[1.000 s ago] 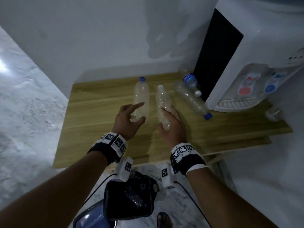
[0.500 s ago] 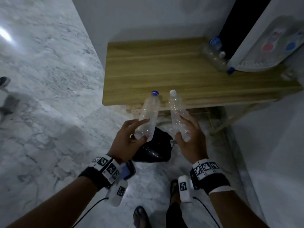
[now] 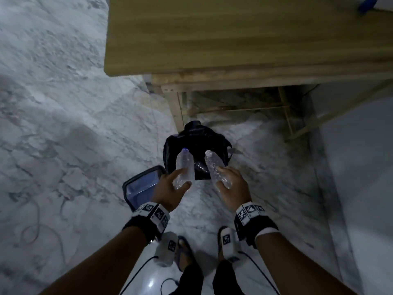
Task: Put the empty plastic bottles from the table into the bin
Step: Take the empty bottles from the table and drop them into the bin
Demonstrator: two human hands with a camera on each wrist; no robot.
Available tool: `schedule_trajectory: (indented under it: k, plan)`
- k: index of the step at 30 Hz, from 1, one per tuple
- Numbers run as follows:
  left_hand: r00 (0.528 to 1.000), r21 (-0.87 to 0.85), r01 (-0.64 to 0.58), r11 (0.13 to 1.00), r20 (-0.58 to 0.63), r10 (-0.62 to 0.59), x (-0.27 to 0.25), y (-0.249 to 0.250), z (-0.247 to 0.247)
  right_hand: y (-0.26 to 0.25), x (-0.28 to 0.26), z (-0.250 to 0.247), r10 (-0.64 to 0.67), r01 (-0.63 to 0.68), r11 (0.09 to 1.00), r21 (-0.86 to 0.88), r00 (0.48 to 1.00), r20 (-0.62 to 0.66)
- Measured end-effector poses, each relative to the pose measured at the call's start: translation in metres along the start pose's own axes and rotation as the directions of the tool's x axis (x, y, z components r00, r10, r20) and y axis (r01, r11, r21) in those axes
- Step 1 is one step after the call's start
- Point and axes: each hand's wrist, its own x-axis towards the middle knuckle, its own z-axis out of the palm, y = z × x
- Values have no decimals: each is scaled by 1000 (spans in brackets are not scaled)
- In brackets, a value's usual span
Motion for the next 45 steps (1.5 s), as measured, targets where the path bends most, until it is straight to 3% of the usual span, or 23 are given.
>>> schedule_trajectory:
  k: [5, 10, 13, 17, 22, 26, 33, 38, 45]
  plan:
    - [996, 25, 63, 998, -61, -61, 97, -55, 54, 50, 92, 55, -23, 24, 1000, -11, 995, 97]
    - [985, -22, 160, 987, -66, -161, 147, -74, 89, 94, 164, 98, 15, 1, 995, -101, 987, 157]
    - [989, -47, 139, 989, -33, -141, 149, -82, 97, 108, 167, 101, 47, -40, 996, -83, 996, 82]
    - [992, -41, 114, 993, -48, -116, 119, -67, 87, 104, 128, 74, 61, -59, 997, -46, 998, 29]
    - [999, -35, 31, 999, 18, -30, 66, -15, 48, 60, 73, 12, 33, -33, 997, -71, 999, -10]
    - [997, -50, -51, 997, 54, 53, 33, 52, 7, -4, 43, -47, -33, 32, 999, -4, 994, -105]
    - [964, -19, -267, 963, -4, 267, 0, 185, -70, -115, 34, -153, -99, 106, 994, 18, 968, -232]
    - [912, 57, -407, 912, -32, 409, 9, 282, -107, -166, 50, -231, -199, 200, 979, -28, 926, -321]
    - [867, 176, -485, 857, -29, 497, 78, 411, -100, -170, 111, -327, -180, 195, 980, -21, 852, -492]
